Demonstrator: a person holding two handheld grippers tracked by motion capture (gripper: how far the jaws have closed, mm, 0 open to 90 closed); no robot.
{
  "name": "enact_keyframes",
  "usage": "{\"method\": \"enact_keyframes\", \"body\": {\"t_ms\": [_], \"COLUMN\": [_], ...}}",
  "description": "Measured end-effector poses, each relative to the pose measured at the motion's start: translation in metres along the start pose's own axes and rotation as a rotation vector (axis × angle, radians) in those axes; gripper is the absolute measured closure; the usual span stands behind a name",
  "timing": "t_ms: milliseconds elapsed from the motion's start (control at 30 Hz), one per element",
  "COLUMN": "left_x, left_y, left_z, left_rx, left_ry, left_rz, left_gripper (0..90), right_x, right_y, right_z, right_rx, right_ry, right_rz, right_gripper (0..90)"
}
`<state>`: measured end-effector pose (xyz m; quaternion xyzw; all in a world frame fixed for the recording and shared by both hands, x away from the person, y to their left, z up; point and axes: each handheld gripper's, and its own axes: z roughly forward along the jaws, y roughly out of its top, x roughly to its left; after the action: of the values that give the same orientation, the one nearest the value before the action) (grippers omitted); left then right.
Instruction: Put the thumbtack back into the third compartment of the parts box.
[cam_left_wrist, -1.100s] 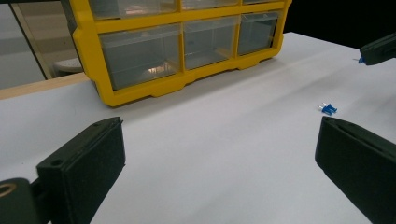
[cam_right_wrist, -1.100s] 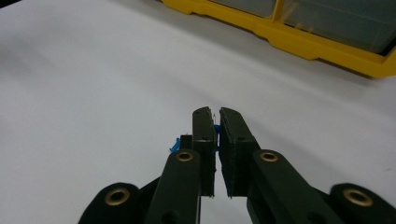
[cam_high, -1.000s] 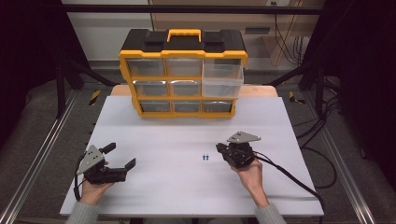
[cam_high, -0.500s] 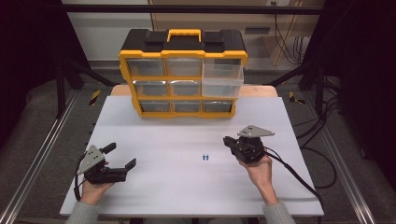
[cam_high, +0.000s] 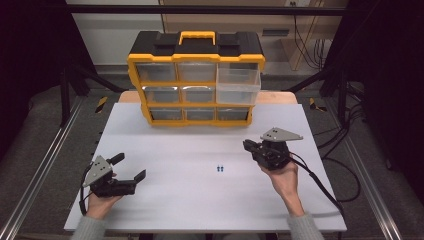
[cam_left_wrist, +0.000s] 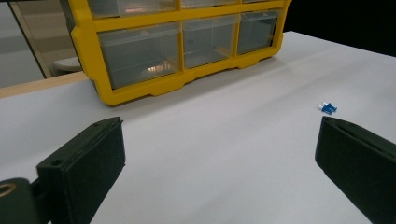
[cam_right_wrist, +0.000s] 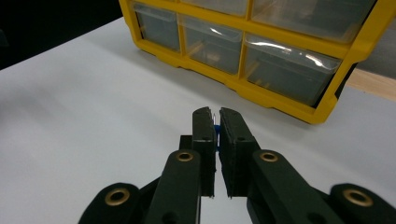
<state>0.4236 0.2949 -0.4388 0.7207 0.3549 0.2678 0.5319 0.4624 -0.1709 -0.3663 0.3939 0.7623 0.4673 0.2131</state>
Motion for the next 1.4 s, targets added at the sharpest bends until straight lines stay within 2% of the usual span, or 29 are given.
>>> {"method": "enact_keyframes", "body": {"t_ms": [1400], "left_x": [0.0], "left_y": [0.0], "left_z": [0.0], "left_rx": [0.0], "left_ry": [0.0], "left_rz": [0.002], "left_gripper": [1.2], "right_x": [0.005], "right_y": [0.065], "right_z": [-0.039], "right_rx": [-0.099], "right_ry": [-0.01], "right_rz": [-0.058], "right_gripper": [85.7]}}
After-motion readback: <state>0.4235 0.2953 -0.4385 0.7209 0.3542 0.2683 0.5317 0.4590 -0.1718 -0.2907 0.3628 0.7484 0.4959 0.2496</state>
